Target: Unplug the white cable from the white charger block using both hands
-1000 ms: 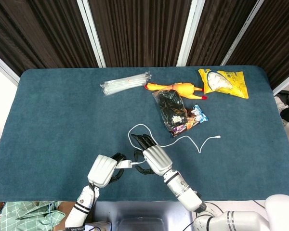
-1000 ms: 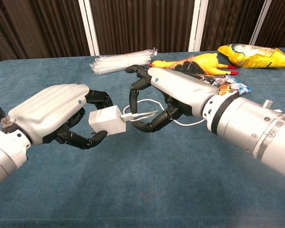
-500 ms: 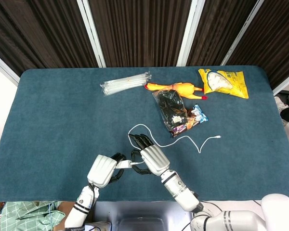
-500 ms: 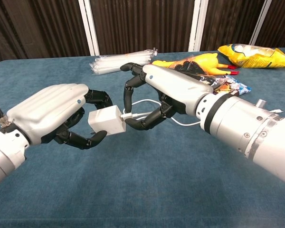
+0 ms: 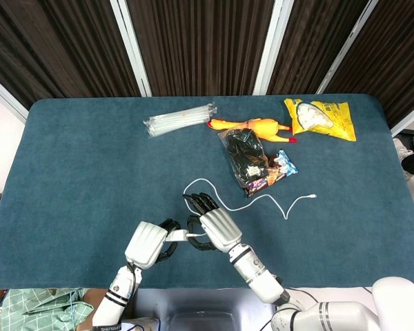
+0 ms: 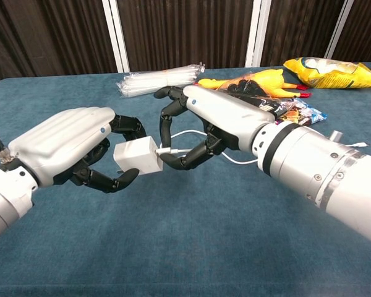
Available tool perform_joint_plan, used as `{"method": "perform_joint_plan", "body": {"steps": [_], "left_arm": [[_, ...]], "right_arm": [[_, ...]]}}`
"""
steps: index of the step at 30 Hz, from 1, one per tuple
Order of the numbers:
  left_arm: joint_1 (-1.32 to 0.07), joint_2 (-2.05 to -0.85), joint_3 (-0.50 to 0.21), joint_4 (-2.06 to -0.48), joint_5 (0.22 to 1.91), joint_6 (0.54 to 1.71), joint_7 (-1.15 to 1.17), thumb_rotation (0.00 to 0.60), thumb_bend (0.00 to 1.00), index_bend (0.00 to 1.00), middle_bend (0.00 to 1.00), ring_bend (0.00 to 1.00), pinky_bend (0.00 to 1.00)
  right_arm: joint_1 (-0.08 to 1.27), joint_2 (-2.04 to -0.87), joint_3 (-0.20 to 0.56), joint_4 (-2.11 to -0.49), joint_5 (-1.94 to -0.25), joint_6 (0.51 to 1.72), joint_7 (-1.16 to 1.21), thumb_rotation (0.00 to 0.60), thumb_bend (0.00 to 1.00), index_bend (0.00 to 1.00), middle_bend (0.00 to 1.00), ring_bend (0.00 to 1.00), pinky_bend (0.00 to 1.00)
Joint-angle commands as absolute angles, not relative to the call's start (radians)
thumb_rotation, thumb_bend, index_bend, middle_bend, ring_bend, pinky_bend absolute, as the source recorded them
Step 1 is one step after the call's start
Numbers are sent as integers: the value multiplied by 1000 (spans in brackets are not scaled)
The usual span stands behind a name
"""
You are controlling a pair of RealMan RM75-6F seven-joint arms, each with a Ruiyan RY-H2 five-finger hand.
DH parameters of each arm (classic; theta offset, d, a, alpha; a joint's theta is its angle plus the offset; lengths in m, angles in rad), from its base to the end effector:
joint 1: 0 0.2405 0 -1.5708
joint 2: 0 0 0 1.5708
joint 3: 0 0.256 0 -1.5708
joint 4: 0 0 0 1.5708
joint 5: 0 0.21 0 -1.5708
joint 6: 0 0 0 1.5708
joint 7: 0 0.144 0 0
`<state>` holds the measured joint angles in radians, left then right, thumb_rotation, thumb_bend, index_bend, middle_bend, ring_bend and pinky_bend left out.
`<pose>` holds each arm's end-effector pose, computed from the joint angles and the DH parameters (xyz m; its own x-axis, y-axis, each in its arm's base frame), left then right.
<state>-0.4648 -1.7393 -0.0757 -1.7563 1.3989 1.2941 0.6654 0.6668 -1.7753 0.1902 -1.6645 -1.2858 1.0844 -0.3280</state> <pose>-0.1004 0.2237 -0.0336 0.3545 0.1044 0.9292 0.8589 -0.4291 -0.2795 -0.0575 -0.2651 -0.0595 0.1459 -0.3244 0.9346 -0.8723 -0.4878 -0.0331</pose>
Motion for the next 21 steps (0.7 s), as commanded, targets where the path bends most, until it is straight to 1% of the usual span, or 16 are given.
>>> {"method": "perform_joint_plan", "body": {"steps": [1,5,13,21], "left_arm": [[-464,-1737,-76,-1757,1400,1295,665,600,590,725,803,882,1000],[-466,-1732,-75,-1758,1402,1289,665,600,590,725,803,883,1000],[-476,-1710,-74,-1748,1415,1271,632,600,587,725,803,882,1000],[-481,-1689,-78,-1728,1428,1268,618,600,587,725,803,882,1000]], "right_arm": [[665,-1776,193,-1669,-1282,1090,-327,600,619,820,177,0,0],[665,-1769,197,-1682,-1261,1087,-339,600,647,858,195,0,0],[673,-1719,200,-1732,-1207,1074,-412,600,647,863,196,0,0],[667,-1665,198,-1762,-1204,1087,-421,600,647,865,198,0,0]]}}
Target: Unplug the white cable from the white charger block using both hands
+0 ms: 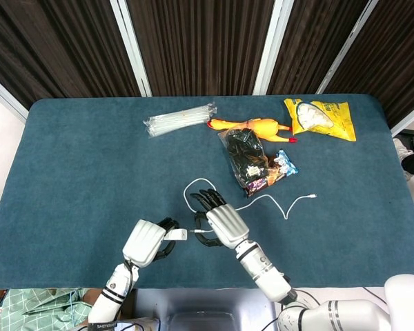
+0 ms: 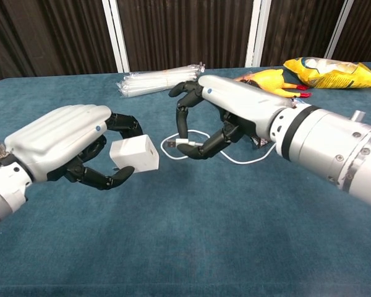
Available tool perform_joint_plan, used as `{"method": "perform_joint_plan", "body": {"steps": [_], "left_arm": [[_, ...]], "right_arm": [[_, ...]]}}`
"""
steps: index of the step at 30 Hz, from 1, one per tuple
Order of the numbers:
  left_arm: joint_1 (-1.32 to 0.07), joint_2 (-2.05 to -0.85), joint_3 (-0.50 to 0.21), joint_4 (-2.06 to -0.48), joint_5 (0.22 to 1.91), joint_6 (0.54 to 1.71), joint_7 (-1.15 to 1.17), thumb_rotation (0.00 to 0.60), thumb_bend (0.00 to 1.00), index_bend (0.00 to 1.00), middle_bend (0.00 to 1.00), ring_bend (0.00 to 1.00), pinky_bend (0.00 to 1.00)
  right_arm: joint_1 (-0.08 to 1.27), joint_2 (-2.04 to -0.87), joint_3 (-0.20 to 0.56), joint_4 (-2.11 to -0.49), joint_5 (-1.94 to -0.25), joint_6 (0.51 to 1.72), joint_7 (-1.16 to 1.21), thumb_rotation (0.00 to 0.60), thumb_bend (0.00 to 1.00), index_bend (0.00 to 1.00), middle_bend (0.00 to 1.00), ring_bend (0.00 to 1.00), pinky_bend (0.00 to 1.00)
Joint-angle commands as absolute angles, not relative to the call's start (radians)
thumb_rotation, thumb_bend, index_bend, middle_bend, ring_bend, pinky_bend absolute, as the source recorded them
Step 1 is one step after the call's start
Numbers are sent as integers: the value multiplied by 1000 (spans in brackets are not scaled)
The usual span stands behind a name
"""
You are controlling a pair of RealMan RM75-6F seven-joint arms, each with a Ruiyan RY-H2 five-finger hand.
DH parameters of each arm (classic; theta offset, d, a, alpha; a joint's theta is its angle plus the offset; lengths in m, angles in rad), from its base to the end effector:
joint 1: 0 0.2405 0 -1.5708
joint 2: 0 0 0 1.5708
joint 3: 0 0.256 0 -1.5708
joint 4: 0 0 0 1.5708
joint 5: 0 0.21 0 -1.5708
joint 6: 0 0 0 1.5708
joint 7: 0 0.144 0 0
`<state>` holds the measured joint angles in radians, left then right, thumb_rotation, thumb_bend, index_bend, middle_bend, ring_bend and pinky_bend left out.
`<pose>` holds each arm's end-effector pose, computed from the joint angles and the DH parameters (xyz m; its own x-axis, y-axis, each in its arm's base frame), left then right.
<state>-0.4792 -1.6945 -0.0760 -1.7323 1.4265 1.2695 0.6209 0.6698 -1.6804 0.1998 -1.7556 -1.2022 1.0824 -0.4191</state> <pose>-0.1090 0.2311 -0.0282 0.3827 0.0905 0.9194 0.8353 -0.4591 -0.3025 -0.0664 -0.2721 -0.0375 0.2072 -0.3078 0.9286 -0.8843 -0.4649 0.0433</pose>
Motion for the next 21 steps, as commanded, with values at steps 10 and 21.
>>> {"method": "perform_joint_plan", "body": {"steps": [10,21], "left_arm": [[-508,-1680,-84,-1470,1436,1212,494,600,544,715,784,822,1000],[-533,-1766,-79,-1224,1433,1160,368,600,522,693,724,607,611]], "right_arm": [[624,-1532,137,-1681,-1210,1091,-435,600,647,866,199,0,0],[617,-1593,112,-1429,-1167,1019,-358,600,646,709,198,0,0]]}}
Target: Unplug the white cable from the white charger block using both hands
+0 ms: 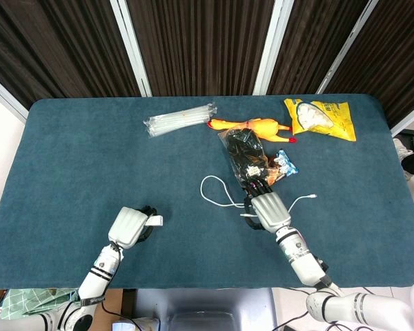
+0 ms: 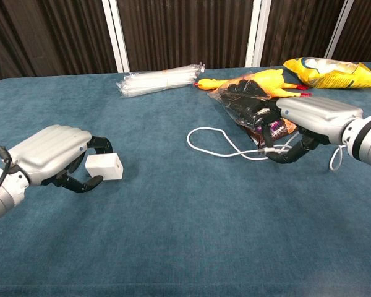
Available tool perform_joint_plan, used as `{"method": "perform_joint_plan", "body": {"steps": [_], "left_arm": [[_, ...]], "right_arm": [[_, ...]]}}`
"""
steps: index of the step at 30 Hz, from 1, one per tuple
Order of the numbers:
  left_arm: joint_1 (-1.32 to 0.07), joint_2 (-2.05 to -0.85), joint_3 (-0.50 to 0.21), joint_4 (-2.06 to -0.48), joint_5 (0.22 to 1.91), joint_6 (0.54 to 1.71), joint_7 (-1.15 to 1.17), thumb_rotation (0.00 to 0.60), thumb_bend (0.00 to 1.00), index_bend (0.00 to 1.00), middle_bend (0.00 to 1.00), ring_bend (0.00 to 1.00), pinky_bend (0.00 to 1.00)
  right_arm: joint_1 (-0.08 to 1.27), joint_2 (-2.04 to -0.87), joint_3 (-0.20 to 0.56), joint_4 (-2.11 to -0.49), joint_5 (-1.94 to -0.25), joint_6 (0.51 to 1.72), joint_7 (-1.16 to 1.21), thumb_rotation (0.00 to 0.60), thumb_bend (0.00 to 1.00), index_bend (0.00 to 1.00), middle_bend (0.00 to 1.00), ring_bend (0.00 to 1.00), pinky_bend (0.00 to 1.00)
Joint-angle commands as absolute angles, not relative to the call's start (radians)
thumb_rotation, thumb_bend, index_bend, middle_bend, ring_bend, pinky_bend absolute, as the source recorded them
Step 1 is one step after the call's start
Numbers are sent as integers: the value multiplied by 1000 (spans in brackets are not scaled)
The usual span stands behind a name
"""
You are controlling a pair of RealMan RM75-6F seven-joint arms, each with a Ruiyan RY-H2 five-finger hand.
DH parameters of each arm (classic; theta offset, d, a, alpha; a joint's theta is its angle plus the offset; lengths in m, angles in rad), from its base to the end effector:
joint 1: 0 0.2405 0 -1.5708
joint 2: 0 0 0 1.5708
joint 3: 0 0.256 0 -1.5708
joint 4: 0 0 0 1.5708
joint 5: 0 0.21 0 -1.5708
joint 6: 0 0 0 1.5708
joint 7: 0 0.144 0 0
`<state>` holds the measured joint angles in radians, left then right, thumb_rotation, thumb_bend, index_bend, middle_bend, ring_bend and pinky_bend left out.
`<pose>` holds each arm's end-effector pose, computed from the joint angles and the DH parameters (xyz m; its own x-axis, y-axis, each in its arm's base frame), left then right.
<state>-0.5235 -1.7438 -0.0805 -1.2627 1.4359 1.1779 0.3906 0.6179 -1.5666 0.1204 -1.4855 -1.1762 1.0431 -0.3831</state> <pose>-0.1908 0.2848 -0.0526 0.5497 0.0791 0.8316 0.7769 -0.4141 -0.4742 -0.1827 -0.3106 -0.0197 0.4690 -0.2512 0.8467 -0.8635 -0.3320 0.3798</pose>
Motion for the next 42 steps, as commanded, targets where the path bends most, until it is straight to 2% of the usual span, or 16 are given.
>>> {"method": "perform_joint_plan", "body": {"steps": [1,4,8,12,15,20,22,27,29,31,36,39,42], "left_arm": [[-534,-1769,-78,-1213,1432,1156,366,600,521,682,700,581,581],[-537,-1773,-75,-1192,1434,1150,355,600,520,604,618,496,517],[-541,-1759,-73,-1204,1438,1145,344,600,503,404,465,357,438],[-545,-1731,-67,-1237,1427,1116,351,600,475,275,332,243,368],[-543,-1714,-68,-1265,1410,1105,369,600,470,186,238,170,336],[-539,-1682,-69,-1321,1385,1091,396,600,466,58,54,83,300],[-537,-1664,-69,-1352,1386,1097,400,600,462,7,0,53,288],[-498,-1487,-33,-1578,1449,1166,388,600,462,0,0,50,272],[-476,-1396,-16,-1670,1463,1190,378,600,461,0,0,62,272],[-445,-1305,7,-1745,1492,1233,348,600,459,0,0,39,227],[-336,-1148,76,-1778,1571,1379,227,600,461,0,0,0,112],[-258,-1105,120,-1725,1587,1457,86,600,461,0,0,0,90],[-205,-1106,141,-1640,1593,1504,-49,600,462,0,0,0,83]], "right_arm": [[617,-1598,111,-1417,-1168,1016,-351,600,644,697,198,0,0],[616,-1605,111,-1396,-1179,1010,-326,600,634,653,198,0,0],[614,-1598,114,-1395,-1199,1015,-305,600,617,551,184,0,0],[612,-1575,108,-1421,-1208,1007,-302,600,601,355,117,0,0],[612,-1549,104,-1454,-1206,994,-306,600,582,247,70,0,0],[607,-1506,98,-1505,-1213,992,-311,600,538,177,35,0,0],[600,-1485,97,-1531,-1223,1004,-307,600,468,125,14,0,0],[511,-1255,18,-1767,-1293,1085,-311,600,330,11,0,0,0],[474,-1167,-22,-1839,-1297,1118,-366,600,296,0,0,0,0],[426,-1102,-53,-1892,-1308,1181,-409,600,269,0,0,0,0],[272,-1062,-92,-1881,-1377,1410,-395,600,263,0,0,0,0],[183,-1095,-98,-1808,-1415,1537,-345,600,261,0,0,0,0],[126,-1136,-109,-1732,-1443,1593,-304,600,247,0,0,0,0]]}}
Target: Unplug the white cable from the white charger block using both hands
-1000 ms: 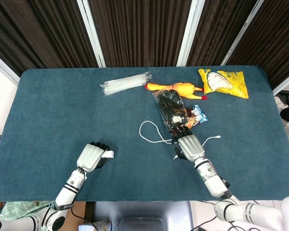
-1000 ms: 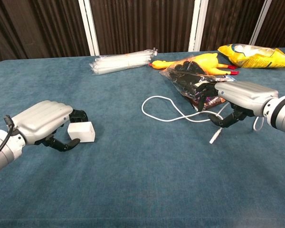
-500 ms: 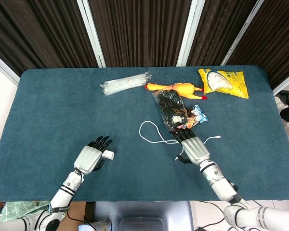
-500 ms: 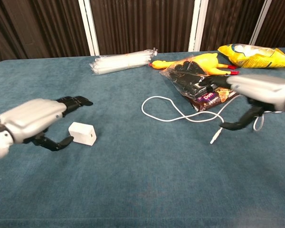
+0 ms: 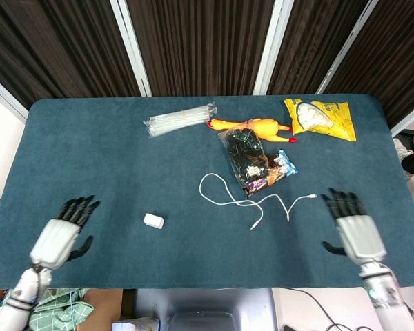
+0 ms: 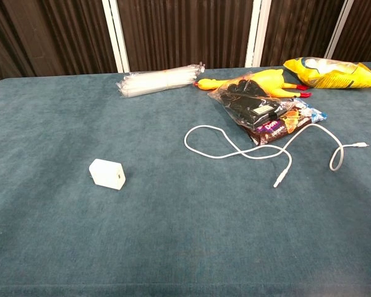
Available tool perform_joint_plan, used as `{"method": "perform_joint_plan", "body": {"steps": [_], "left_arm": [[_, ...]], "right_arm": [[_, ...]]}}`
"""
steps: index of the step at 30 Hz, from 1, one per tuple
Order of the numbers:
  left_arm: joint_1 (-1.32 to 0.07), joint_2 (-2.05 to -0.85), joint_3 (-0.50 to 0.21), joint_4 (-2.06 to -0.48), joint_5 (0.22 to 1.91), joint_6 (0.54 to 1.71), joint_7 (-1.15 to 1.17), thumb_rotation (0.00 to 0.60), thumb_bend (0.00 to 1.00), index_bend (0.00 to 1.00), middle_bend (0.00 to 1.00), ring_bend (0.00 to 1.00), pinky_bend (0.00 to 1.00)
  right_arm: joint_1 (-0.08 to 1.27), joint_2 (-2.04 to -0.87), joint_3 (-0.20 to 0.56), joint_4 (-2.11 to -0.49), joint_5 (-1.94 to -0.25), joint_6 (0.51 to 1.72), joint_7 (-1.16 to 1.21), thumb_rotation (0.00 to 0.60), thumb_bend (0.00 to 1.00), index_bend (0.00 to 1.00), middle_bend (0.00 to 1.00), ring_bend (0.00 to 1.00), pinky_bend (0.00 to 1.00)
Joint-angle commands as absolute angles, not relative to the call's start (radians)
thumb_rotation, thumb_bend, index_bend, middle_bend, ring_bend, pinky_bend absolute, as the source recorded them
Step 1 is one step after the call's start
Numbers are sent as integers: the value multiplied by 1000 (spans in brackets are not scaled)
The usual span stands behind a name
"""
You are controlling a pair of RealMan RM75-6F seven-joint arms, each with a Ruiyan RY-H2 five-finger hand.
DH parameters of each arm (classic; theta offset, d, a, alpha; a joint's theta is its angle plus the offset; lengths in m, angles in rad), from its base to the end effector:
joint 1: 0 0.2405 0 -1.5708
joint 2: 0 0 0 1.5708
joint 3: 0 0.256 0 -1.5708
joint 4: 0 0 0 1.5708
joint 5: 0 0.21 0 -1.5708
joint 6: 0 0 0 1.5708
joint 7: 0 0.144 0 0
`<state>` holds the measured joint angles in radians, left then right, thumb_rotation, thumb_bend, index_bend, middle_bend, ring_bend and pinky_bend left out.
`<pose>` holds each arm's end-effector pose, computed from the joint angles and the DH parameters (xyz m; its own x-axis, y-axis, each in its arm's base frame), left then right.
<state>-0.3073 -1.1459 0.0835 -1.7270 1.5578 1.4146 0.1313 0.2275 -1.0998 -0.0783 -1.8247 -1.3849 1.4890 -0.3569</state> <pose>-0.2501 0.2080 0.1124 0.4317 0.1124 0.8950 0.8771 -0.2839 -0.3874 -0.2708 -0.1893 0.1366 0.5518 -0.0945 0.8286 -0.8339 -0.0529 0.5493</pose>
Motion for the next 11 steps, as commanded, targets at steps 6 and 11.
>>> {"method": "perform_joint_plan", "body": {"steps": [6,11], "left_arm": [[-163,-1100,142,-1553,1610,1539,-151,600,458,0,0,0,81],[-157,-1103,132,-1537,1623,1538,-164,600,456,0,0,0,82]], "right_arm": [[86,-1144,-80,-1686,-1457,1635,-300,600,203,0,0,0,0],[87,-1118,-59,-1688,-1426,1587,-247,600,191,0,0,0,0]]}}
